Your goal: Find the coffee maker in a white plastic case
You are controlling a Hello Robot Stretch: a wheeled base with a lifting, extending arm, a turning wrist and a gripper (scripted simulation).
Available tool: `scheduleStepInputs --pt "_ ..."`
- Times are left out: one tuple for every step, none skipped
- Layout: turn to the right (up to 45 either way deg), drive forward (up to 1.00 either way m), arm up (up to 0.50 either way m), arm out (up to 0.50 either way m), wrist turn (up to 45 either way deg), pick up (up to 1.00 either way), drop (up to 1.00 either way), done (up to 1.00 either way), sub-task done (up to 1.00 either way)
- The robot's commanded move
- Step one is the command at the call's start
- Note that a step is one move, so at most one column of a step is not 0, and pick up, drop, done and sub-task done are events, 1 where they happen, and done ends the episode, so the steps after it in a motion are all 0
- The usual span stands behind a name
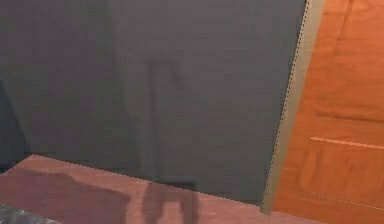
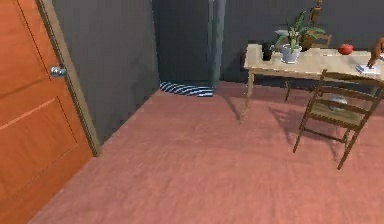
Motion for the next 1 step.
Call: scheduleStepInputs --pt "-45.0 0.00 0.00 0.00 0.0 0.00 0.00 0.00 0.00"
